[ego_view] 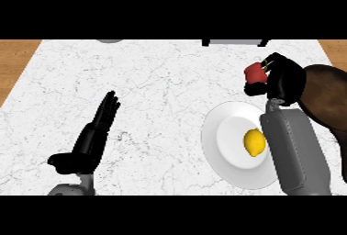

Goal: Pick the bell pepper from the plate and place it in the pan

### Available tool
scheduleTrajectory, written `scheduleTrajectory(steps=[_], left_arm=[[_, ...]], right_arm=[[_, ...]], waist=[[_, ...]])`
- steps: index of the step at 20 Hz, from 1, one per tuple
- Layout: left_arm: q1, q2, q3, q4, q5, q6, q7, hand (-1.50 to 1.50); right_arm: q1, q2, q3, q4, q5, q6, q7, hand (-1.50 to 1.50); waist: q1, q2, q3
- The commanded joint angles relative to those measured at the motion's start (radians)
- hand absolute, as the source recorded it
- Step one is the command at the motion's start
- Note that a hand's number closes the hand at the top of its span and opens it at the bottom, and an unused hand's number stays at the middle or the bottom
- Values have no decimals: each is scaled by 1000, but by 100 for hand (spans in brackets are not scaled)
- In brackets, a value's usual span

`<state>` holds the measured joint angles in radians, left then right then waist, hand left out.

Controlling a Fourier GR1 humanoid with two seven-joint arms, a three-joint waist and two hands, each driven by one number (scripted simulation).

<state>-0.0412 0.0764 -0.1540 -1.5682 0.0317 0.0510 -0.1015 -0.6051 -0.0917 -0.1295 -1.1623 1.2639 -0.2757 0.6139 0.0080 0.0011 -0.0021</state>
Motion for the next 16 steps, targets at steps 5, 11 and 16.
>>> scheduleTrajectory(steps=[5,11,16], left_arm=[[23,-24,-12,23,-11,0,-37,0],[-10,-2,2,6,-7,-22,0,0],[40,-30,-34,-23,-46,8,-24,0]], right_arm=[[-66,27,-108,31,17,-191,180,150],[-92,-117,-235,265,-40,-392,72,150],[-8,-249,-272,342,-74,-484,-74,150]], waist=[[-2,0,2],[11,7,3],[7,6,4]])
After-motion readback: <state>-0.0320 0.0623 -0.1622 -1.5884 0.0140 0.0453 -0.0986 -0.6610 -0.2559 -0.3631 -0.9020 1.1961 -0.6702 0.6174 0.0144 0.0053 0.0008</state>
